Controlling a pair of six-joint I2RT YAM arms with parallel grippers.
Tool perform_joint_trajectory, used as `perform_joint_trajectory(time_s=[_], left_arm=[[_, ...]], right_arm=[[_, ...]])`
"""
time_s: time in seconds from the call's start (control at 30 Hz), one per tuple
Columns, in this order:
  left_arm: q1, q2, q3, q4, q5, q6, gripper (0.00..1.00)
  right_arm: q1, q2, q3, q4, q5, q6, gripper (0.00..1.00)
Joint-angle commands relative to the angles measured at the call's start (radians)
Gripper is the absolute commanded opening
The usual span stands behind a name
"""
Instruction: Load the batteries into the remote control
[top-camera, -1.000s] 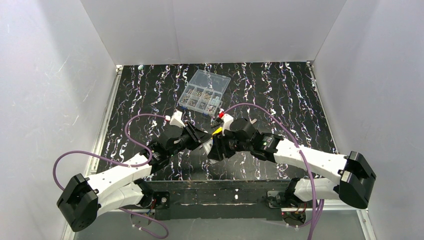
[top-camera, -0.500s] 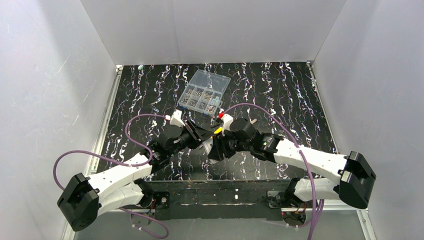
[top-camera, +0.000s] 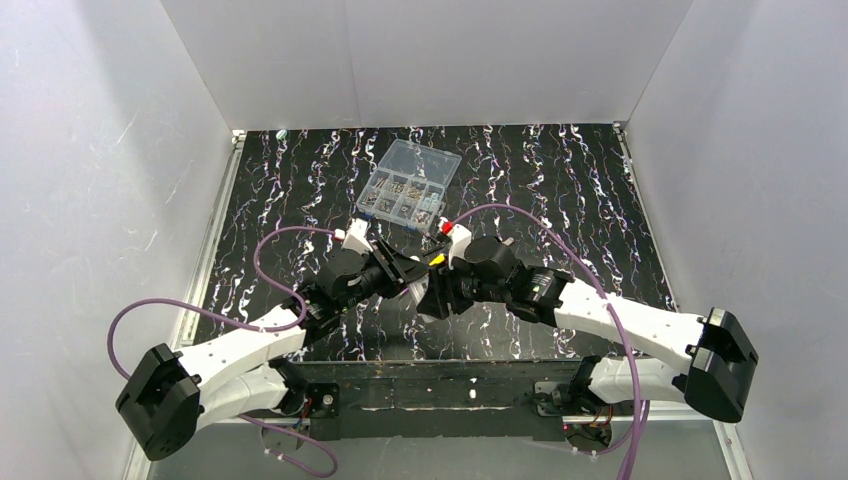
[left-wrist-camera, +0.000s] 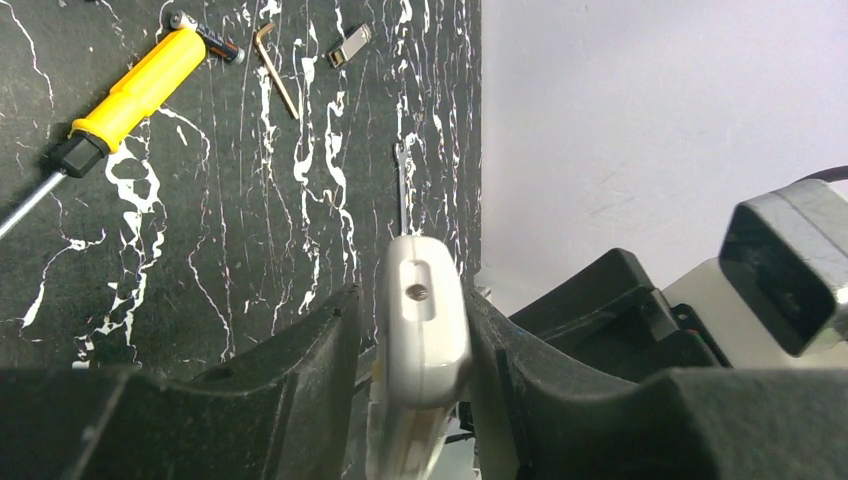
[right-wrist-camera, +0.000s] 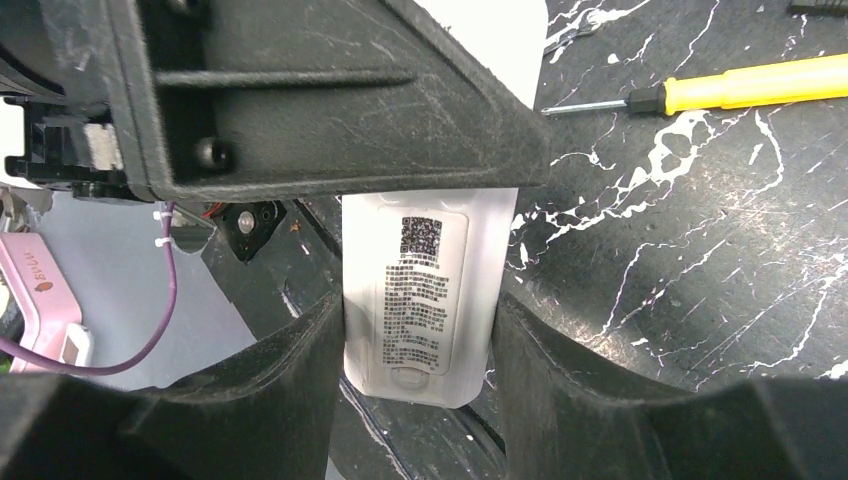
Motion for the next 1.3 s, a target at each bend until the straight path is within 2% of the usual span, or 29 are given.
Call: perform_joint_trajectory(time_s=[0.0, 0.33, 0.43, 0.47, 0.57, 0.63, 0.7, 0.93, 1.13, 1.27], left_arm=[[0.003, 0.008, 0.006, 0.039, 0.034, 0.012, 0.39], [0.003, -0.004, -0.010, 0.042, 0.011, 0.011, 0.35], [0.003, -0.010, -0.008, 0.031, 0.007, 0.017, 0.21], [0.002, -0.010, -0.007, 0.027, 0.007, 0.018, 0.14], [0.003, -0.006, -0.006, 0.023, 0.013, 0.019, 0.00], [0.003, -0.007, -0.009, 0.030, 0.017, 0.019, 0.00], [0.003, -0.010, -0.012, 0.036, 0.024, 0.022, 0.00], [0.003, -0.021, -0.016, 0.095, 0.110, 0.052, 0.00], [0.003, -0.021, 0.012, 0.158, 0.248, 0.087, 0.00], [0.003, -0.034, 0.027, 0.153, 0.301, 0.107, 0.00]], right_arm=[[0.007, -0.039, 0.018, 0.028, 0.029, -0.007, 0.25], [0.007, -0.046, 0.003, 0.027, 0.013, -0.007, 0.24], [0.007, -0.049, -0.002, 0.029, 0.006, -0.011, 0.26], [0.007, -0.051, -0.002, 0.029, 0.002, -0.014, 0.30], [0.007, -0.063, 0.004, 0.032, -0.022, -0.044, 0.58], [0.007, -0.083, 0.012, 0.027, -0.025, -0.079, 0.70], [0.007, -0.107, 0.031, 0.009, -0.026, -0.128, 0.74], [0.007, -0.249, 0.057, -0.053, 0.029, -0.351, 0.75], [0.007, -0.355, -0.001, -0.066, -0.084, -0.652, 0.74], [0.007, -0.409, -0.041, -0.089, -0.131, -0.835, 0.69]])
